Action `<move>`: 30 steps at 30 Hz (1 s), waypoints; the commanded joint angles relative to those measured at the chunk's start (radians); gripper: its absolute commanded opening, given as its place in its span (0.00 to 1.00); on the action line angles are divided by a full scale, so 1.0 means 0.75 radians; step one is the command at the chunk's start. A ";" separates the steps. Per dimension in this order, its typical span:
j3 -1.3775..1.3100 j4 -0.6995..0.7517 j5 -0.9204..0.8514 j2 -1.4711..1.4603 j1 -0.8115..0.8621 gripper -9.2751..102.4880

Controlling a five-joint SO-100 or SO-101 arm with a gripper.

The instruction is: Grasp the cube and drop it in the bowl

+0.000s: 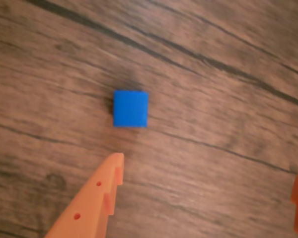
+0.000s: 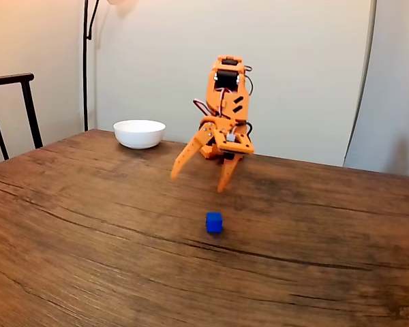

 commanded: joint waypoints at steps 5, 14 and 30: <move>-0.059 -0.057 -0.014 -0.067 -0.031 0.49; -0.059 -0.129 -0.041 -0.137 -0.059 0.49; -0.057 -0.250 -0.082 -0.301 -0.082 0.49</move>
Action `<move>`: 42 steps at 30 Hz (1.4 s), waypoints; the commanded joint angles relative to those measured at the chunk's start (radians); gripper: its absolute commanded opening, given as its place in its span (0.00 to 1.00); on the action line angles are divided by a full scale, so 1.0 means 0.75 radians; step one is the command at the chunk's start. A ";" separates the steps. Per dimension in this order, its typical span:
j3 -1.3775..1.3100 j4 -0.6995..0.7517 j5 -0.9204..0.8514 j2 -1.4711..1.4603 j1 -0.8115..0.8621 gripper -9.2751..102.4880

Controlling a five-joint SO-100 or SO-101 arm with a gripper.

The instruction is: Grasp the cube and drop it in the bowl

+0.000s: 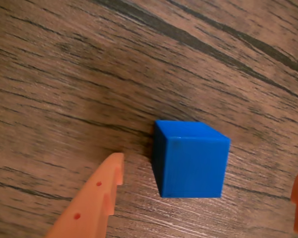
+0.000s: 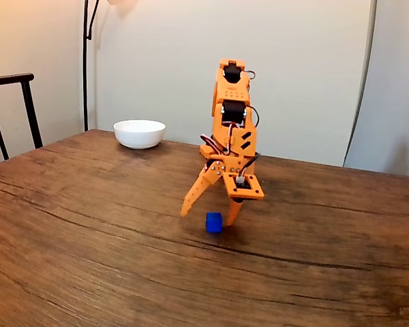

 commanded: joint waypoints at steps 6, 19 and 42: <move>-0.055 -0.016 -0.006 0.008 -0.002 0.49; -0.055 -0.016 -0.006 0.008 0.004 0.31; -0.037 -0.112 -0.129 0.004 0.012 0.31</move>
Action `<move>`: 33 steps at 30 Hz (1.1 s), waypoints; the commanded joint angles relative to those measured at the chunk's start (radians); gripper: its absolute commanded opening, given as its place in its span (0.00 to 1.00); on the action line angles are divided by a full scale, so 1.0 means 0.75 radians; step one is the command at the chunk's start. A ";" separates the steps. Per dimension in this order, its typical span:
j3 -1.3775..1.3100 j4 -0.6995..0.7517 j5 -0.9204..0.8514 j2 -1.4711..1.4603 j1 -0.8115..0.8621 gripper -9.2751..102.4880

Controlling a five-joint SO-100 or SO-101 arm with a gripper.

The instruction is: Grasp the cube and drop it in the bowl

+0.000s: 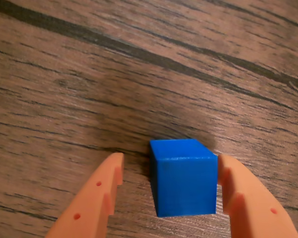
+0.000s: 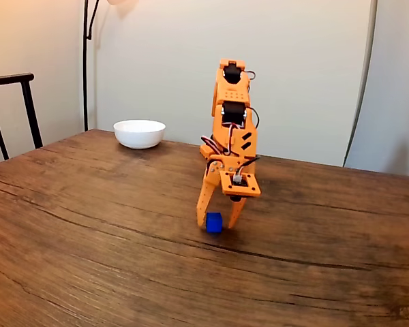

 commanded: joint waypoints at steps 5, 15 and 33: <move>-0.033 -0.008 -0.006 0.012 0.010 0.31; 0.029 -0.022 -0.008 0.012 0.006 0.20; 0.010 -0.025 -0.039 0.022 0.016 0.13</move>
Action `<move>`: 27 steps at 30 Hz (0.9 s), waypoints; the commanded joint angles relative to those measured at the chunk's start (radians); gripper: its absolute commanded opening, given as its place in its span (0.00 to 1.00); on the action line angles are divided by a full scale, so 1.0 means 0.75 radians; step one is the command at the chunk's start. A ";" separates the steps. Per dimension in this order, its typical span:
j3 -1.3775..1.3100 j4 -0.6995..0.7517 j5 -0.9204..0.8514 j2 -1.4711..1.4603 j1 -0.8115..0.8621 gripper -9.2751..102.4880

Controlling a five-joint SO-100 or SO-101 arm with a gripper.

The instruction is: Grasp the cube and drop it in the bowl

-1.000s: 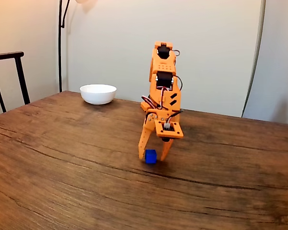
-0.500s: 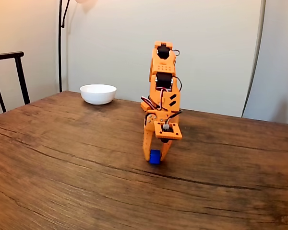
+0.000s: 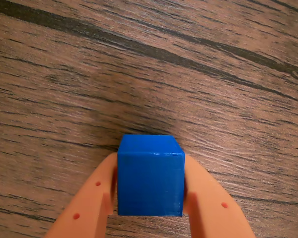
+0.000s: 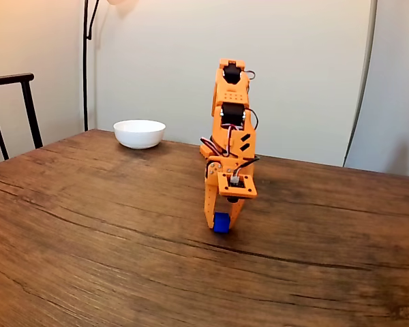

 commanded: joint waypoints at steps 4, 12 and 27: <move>-0.027 -0.012 -0.004 0.043 0.012 0.13; -0.168 0.006 0.000 0.043 0.014 0.08; -0.415 0.765 0.053 0.442 0.194 0.08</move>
